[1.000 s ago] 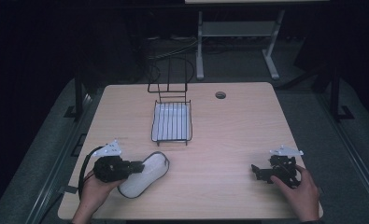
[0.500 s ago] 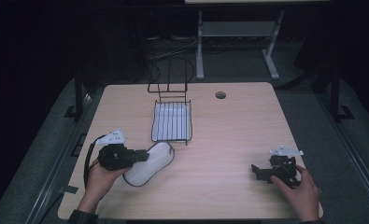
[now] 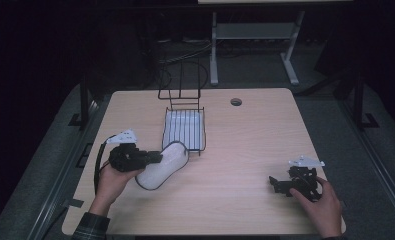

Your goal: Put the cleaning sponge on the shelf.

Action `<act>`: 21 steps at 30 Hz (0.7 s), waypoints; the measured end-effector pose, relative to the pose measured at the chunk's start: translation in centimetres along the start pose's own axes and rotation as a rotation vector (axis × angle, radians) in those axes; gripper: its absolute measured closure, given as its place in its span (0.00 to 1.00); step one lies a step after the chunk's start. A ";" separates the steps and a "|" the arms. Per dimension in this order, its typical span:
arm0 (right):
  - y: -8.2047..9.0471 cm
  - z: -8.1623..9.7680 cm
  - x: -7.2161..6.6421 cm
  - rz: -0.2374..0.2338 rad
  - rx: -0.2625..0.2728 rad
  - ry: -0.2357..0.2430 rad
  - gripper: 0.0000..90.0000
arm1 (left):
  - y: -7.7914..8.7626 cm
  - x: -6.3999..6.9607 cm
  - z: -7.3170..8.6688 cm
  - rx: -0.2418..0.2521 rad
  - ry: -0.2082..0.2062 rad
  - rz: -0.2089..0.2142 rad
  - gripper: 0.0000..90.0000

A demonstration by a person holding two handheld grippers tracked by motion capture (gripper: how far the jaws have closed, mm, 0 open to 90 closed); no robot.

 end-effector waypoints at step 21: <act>0.0 0.0 0.0 0.000 0.000 0.001 0.00 | -2.1 -2.5 -2.7 0.023 0.023 -0.021 0.89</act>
Point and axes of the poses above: each handheld gripper's, and its own axes: y roughly backward along the jaws, z roughly out of its underside, x roughly to its right, the point moved 7 cm from there along -y, roughly forward along the jaws, and after that the axes turned 11 degrees about -z, right-handed, at the moved point
